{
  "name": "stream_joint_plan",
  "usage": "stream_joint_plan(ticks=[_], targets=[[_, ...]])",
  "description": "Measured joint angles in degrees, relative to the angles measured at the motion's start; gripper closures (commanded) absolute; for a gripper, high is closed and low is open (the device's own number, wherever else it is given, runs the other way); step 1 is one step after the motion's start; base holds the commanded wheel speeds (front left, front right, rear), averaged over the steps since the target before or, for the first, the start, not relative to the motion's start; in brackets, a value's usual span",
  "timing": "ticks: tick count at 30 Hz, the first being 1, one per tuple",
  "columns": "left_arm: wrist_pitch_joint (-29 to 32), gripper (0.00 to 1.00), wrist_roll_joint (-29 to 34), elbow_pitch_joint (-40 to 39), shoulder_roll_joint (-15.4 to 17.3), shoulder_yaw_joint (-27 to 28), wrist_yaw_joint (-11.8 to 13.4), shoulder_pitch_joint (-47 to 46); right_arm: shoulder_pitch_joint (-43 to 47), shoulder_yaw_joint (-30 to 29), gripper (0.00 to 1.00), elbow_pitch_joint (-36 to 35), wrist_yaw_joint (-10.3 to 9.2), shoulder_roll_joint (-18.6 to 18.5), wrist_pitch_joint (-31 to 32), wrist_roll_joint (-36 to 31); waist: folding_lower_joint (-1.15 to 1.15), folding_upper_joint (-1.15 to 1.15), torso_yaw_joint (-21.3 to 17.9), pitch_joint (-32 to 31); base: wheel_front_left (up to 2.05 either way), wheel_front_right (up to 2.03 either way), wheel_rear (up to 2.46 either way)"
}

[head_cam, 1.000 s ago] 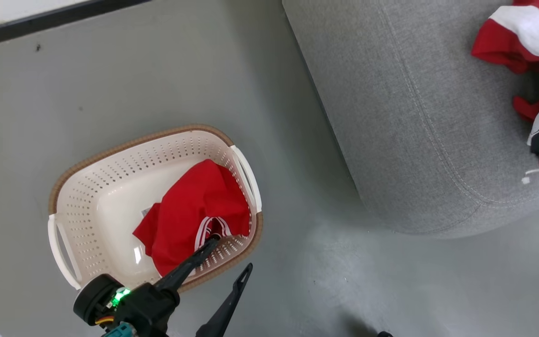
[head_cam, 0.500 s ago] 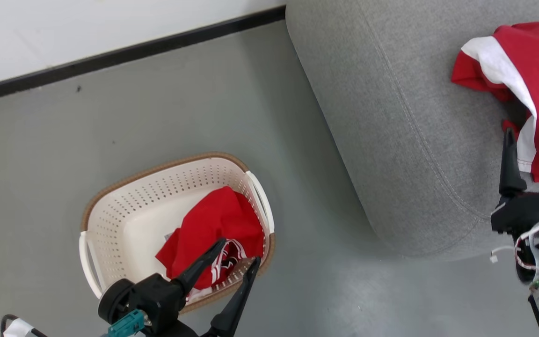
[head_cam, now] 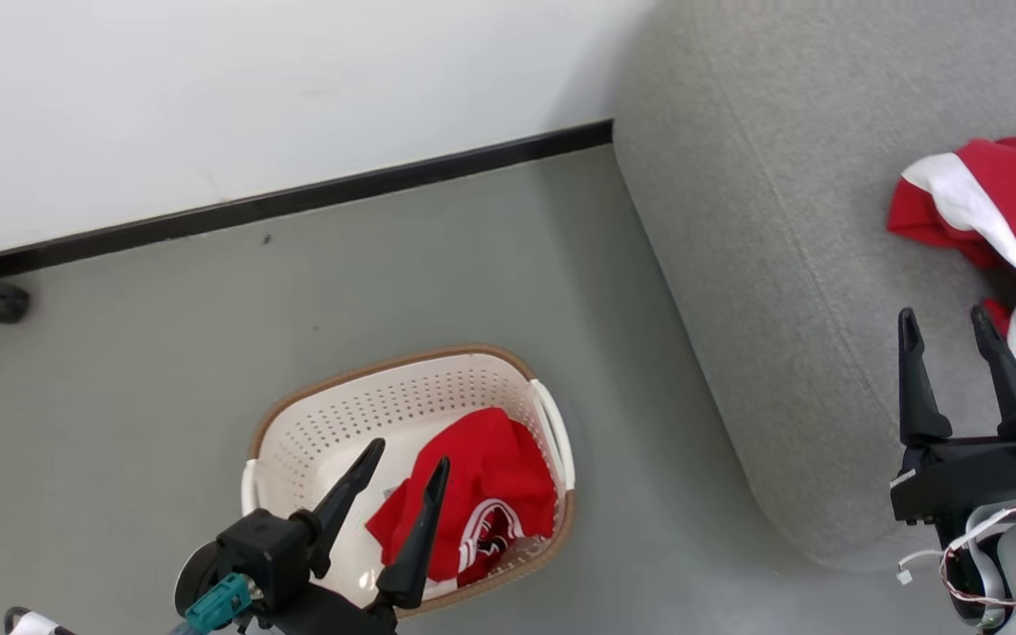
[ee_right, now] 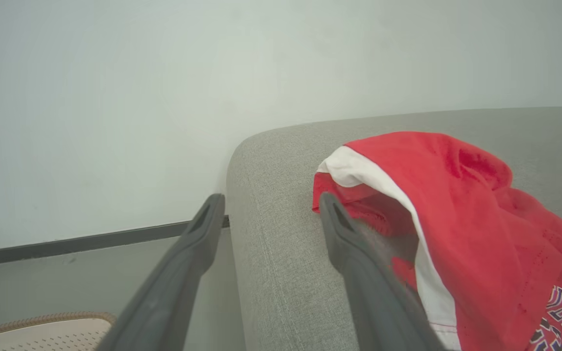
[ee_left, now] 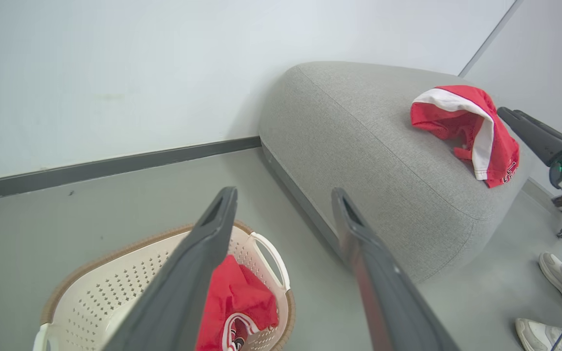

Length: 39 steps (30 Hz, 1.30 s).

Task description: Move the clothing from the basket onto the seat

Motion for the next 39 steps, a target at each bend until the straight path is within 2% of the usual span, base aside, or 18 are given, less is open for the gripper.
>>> stream_joint_plan(ticks=[4,6,20,30,39], targets=[[-1.46,0.00,-0.05,1.97,-1.08,0.43,0.57,-0.01,1.65,0.98,0.00,-1.63,1.03,0.05,0.00,-0.21,0.00,0.00,2.66,-1.70,0.00,0.00,0.00],[-2.66,0.00,-0.04,3.53,-1.44,1.12,1.23,-0.06,2.27,1.74,0.00,-2.32,2.48,0.08,0.00,-0.44,0.00,0.00,4.88,-2.83,0.00,0.00,0.00],[-8.67,0.00,-0.05,10.56,-2.40,5.73,3.09,0.07,4.06,6.23,0.00,-2.90,4.01,3.68,0.00,-1.56,0.01,0.00,13.97,-7.85,0.00,0.00,0.00],[-10.96,0.00,-0.44,15.49,-2.32,7.91,3.50,2.20,7.96,7.97,0.00,-1.40,4.07,5.13,0.00,-2.57,0.01,0.01,16.17,-12.07,0.00,0.00,0.00],[-11.88,0.00,-0.97,16.44,-1.82,9.84,3.57,5.56,11.21,7.64,0.00,-1.55,3.94,5.57,0.00,-2.57,0.01,0.01,15.16,-14.24,0.00,0.00,0.00]])
